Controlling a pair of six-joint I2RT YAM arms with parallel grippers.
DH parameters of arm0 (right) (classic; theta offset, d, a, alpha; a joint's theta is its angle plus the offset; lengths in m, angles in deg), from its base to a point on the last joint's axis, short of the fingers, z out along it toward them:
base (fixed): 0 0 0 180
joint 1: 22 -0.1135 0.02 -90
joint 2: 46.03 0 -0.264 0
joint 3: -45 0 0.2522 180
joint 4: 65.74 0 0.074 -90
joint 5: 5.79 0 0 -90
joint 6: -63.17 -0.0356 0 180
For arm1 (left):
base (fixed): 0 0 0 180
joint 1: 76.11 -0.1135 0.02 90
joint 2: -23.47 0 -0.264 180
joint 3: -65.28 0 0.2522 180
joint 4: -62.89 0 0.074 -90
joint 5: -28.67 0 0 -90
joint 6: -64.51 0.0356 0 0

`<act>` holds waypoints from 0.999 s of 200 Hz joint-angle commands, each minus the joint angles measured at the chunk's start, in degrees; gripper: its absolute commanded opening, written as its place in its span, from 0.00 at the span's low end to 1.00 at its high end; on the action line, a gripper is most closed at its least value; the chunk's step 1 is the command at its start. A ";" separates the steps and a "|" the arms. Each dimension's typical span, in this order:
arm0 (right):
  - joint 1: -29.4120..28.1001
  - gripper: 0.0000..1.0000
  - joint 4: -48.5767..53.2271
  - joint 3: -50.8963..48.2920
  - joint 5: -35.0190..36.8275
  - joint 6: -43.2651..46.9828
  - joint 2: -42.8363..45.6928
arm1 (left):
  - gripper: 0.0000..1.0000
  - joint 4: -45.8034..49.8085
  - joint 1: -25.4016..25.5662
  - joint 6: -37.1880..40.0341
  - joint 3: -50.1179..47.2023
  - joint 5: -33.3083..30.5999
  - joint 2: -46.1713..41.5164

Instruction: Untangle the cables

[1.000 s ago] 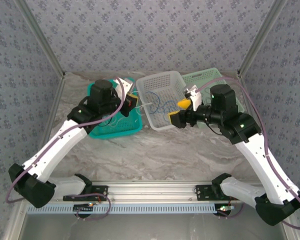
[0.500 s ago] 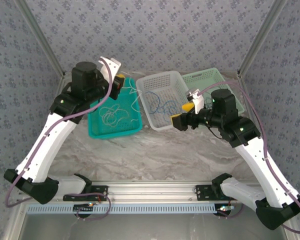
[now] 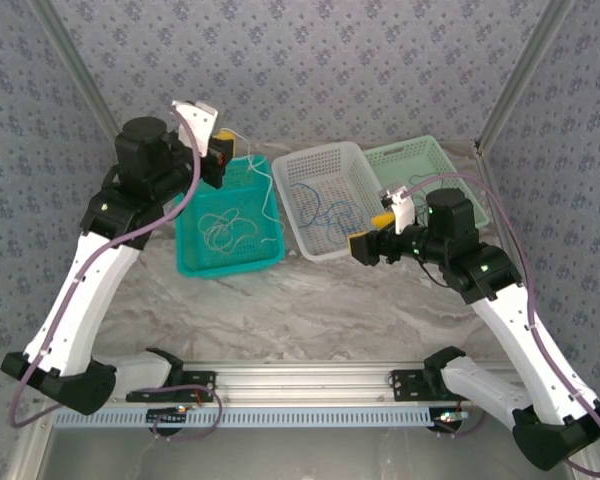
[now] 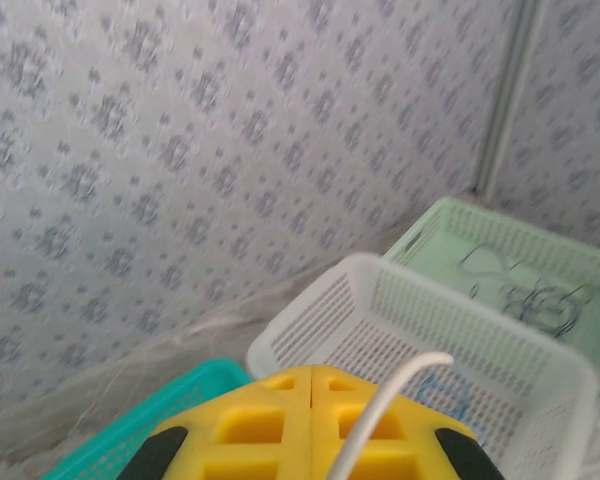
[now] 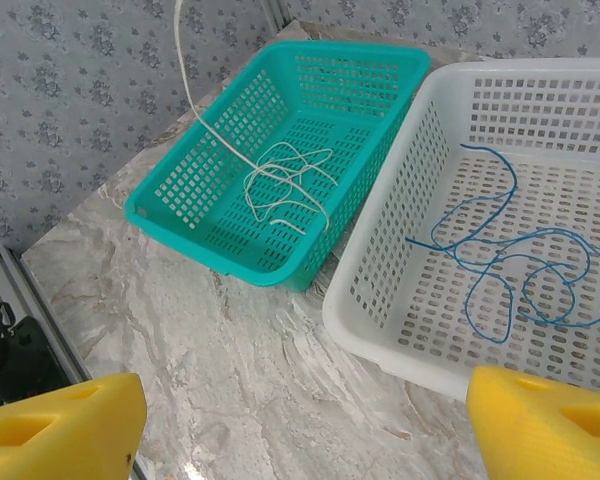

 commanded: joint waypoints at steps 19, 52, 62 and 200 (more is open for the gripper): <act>-0.29 0.83 -4.64 -4.17 3.55 -1.79 -0.74 | 0.00 -7.09 1.93 -5.42 -2.82 5.97 -4.10; -7.70 0.84 -19.68 -12.45 10.63 -3.23 -7.62 | 0.00 -8.15 2.03 -6.21 -4.09 5.84 -4.27; -10.68 0.85 -23.85 -12.94 13.36 -2.11 -10.96 | 0.00 -7.76 2.09 -6.16 -3.94 5.89 -4.04; -19.34 0.92 -47.64 2.18 21.08 4.52 -43.72 | 0.00 -7.44 1.84 -4.33 -4.44 4.25 -3.87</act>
